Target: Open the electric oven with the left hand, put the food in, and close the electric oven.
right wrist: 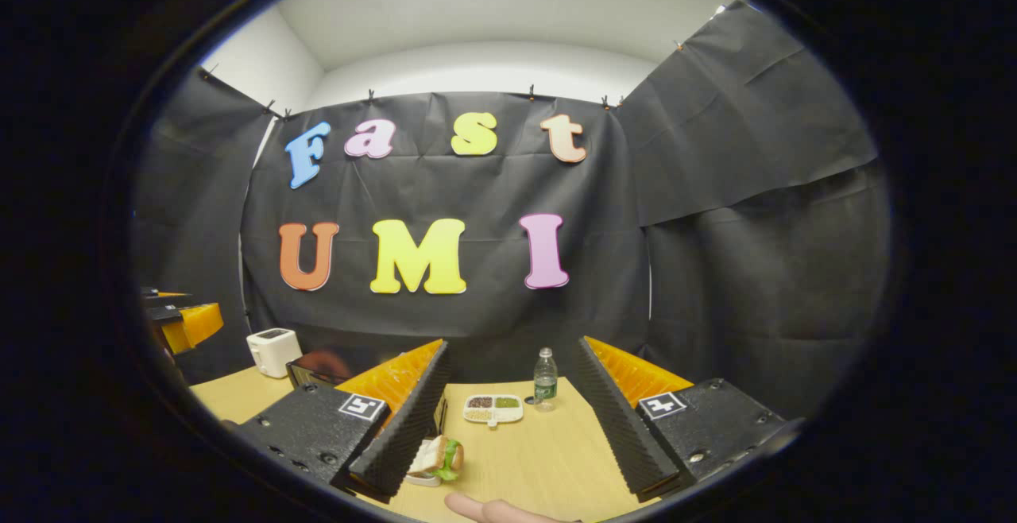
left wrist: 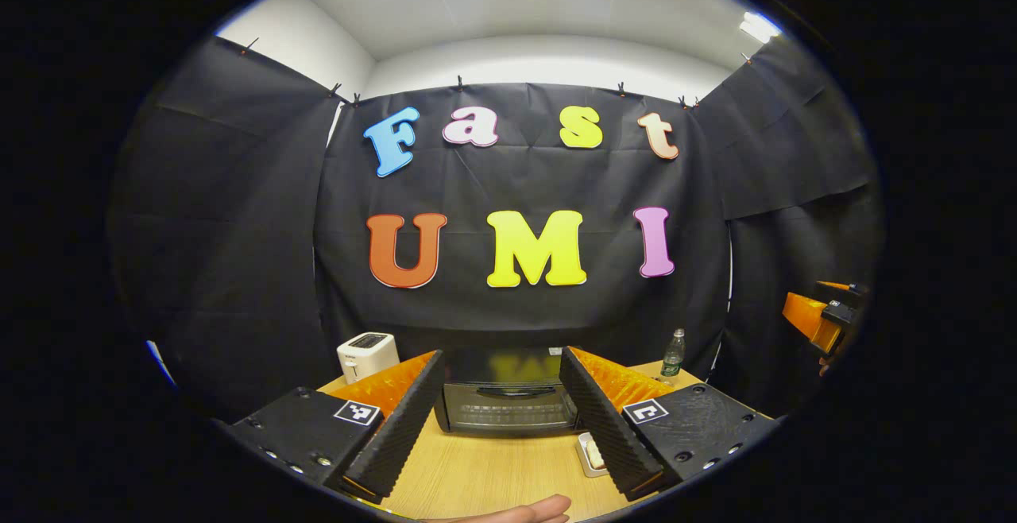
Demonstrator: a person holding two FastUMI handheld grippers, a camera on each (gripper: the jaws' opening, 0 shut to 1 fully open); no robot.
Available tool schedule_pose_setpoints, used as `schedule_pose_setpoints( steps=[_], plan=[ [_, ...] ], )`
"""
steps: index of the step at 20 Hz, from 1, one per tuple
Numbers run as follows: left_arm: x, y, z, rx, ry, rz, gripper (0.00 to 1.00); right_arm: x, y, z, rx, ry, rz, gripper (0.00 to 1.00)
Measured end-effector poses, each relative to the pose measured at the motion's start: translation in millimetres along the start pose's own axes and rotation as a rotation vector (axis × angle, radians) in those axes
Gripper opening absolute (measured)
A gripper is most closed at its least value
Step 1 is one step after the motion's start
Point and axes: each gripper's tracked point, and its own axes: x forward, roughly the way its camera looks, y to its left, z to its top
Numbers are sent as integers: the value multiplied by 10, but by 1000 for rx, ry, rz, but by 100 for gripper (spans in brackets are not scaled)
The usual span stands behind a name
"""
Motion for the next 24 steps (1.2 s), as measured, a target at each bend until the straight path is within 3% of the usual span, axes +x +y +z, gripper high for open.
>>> schedule_pose_setpoints(
  steps=[4, 7, 11, 16, 24],
  plan=[
    [297, 67, -172, 19, 39, 29, 95, 67, -43, -96, -4, 14, 3, 98],
    [667, 20, -386, 1, 96, 3, 95, 137, -109, -101, 12, 23, -4, 98],
    [1252, -83, -814, -39, 208, -44, 95, 237, -252, -55, 18, 19, -28, 98],
    [1773, -112, -1388, -37, 373, -29, 95, 354, -321, 1, -15, 33, -30, 98],
    [2215, -160, -1997, -35, 531, -26, 95, 445, -478, 53, -35, 39, -57, 98]
  ],
)
